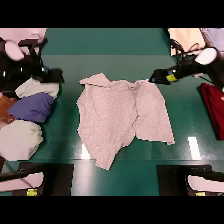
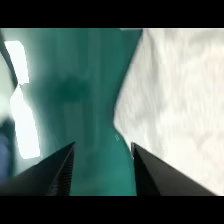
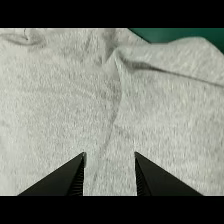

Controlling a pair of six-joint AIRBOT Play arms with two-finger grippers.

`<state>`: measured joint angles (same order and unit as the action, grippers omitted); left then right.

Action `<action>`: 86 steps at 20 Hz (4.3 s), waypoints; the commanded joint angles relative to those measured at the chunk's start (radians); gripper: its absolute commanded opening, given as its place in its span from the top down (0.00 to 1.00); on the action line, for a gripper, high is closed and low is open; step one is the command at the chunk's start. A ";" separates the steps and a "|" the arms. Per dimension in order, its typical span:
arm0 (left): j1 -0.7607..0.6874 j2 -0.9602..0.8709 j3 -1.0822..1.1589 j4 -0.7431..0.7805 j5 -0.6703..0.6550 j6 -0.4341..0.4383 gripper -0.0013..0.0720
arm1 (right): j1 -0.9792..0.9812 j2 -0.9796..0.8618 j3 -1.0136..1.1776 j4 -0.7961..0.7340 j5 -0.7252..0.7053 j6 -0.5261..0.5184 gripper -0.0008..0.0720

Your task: Fold the shirts.

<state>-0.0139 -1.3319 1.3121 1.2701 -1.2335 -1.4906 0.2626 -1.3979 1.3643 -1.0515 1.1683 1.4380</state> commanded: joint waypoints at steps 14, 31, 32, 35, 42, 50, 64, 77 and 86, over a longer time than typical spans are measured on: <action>-0.517 0.514 -0.933 -0.340 0.255 -0.327 0.40 | -0.073 0.286 -0.232 0.014 -0.067 -0.011 0.49; -0.638 0.514 -0.853 -0.275 0.244 -0.394 0.40 | -0.073 0.289 -0.232 0.039 -0.058 -0.011 0.50; -0.638 0.514 -0.823 -0.235 0.197 -0.394 0.40 | -0.073 0.289 -0.232 0.039 -0.058 -0.011 0.50; -0.638 0.513 -0.802 -0.176 0.115 -0.394 0.40 | -0.073 0.289 -0.232 0.039 -0.058 -0.011 0.50; -0.638 0.513 -0.918 -0.241 0.287 -0.473 0.40 | -0.073 0.289 -0.232 0.039 -0.062 -0.011 0.50; -0.641 0.505 -0.956 -0.372 0.441 -0.412 0.40 | -0.073 0.289 -0.232 0.039 -0.063 -0.011 0.50; -0.266 0.515 -0.695 -0.075 0.340 -0.306 0.95 | -0.399 0.472 -0.615 -0.127 0.223 -0.010 0.25; -0.210 0.514 -0.633 -0.073 0.323 -0.280 0.95 | -0.370 0.440 -0.935 -0.057 0.086 -0.022 0.37; -0.210 0.515 -0.375 -0.068 0.210 -0.216 0.95 | -0.370 0.590 -0.705 -0.056 0.142 -0.023 0.97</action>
<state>-0.2245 -0.8185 0.7956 1.2007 -0.9634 -1.7489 -0.1085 -0.8963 0.5346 -1.1141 1.2690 1.4143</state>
